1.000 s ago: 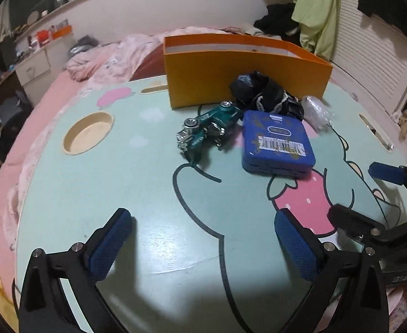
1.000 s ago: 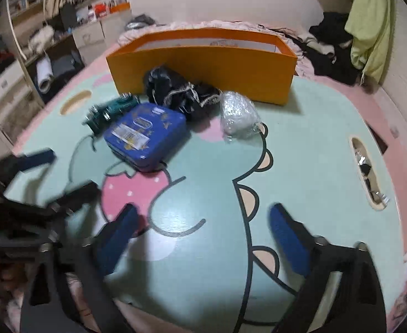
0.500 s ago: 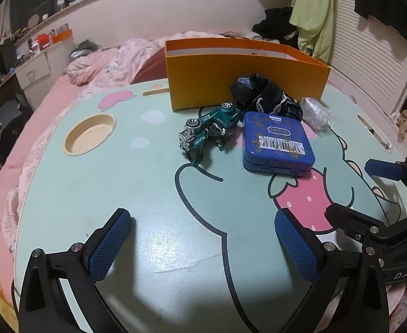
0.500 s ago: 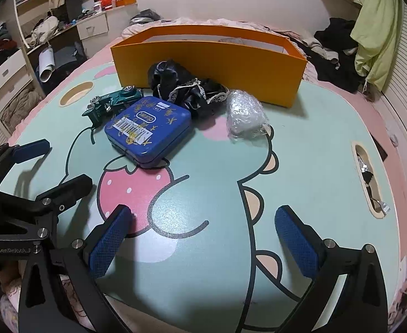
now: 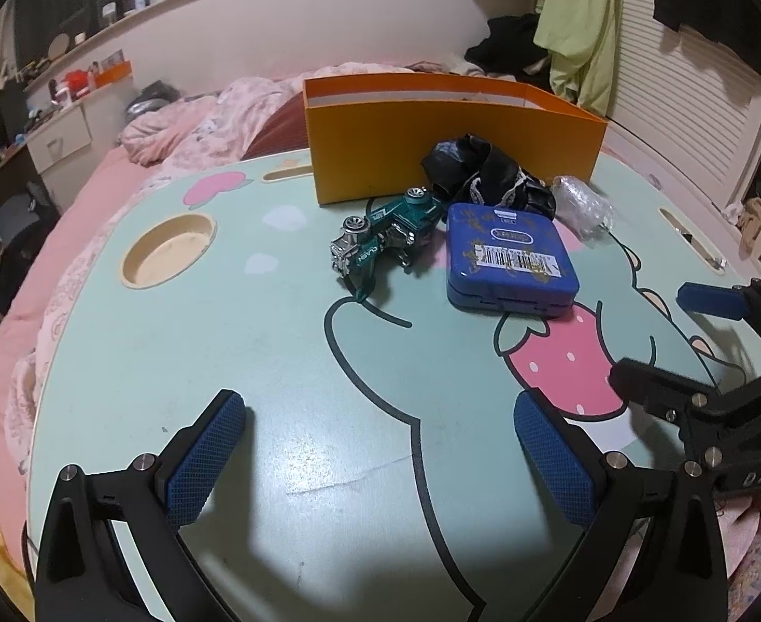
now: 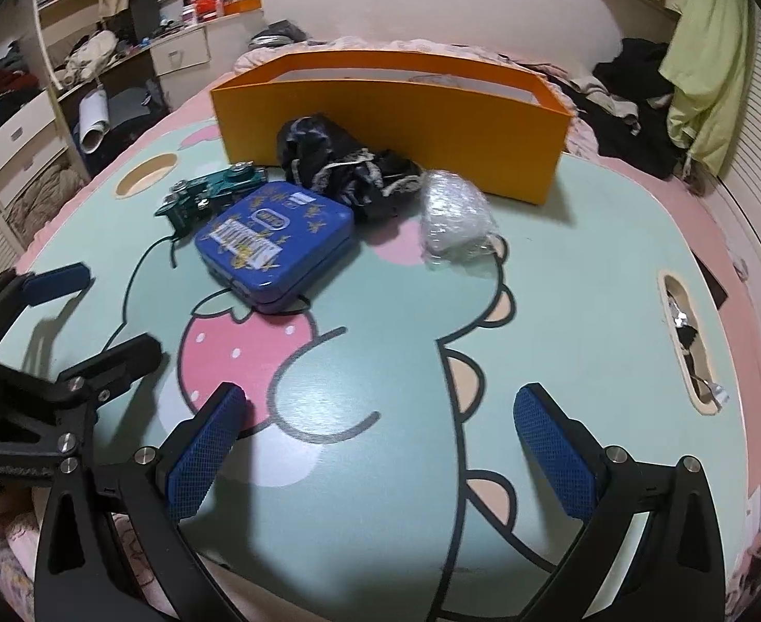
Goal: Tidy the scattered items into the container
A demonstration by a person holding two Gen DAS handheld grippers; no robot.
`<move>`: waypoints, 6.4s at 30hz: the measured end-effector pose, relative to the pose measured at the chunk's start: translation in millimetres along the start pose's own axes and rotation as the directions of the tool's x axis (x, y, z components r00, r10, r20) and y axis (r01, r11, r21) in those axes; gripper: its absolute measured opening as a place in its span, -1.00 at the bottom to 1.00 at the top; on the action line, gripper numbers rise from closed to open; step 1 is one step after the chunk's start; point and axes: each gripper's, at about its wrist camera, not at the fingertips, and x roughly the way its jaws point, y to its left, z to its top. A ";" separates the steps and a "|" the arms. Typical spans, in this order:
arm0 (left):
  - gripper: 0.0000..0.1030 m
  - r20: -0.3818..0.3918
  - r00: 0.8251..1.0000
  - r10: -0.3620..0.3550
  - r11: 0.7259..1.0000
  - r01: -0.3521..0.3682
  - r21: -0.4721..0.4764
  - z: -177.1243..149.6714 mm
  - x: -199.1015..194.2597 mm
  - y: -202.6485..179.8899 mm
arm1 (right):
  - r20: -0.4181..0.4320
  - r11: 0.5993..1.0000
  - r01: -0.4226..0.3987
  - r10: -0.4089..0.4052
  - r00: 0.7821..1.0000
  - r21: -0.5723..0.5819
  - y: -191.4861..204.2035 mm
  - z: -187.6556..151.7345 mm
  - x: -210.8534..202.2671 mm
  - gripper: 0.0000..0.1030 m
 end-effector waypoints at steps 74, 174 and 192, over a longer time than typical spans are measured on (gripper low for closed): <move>1.00 -0.002 0.998 0.056 0.996 -0.056 0.064 4.4 -5.7 -0.9 | 0.161 0.997 -0.076 0.075 0.984 0.000 -2.5 -6.9 -30.1 0.42; 1.00 -0.059 0.998 0.026 0.998 -0.029 -0.047 25.4 31.2 8.2 | 0.004 0.995 0.067 -0.068 0.998 0.076 -18.4 20.5 18.0 0.99; 1.00 -0.057 0.998 0.022 0.999 -0.025 -0.043 25.5 29.9 7.2 | 0.005 0.995 0.067 -0.068 0.998 0.072 -17.9 21.1 17.0 0.99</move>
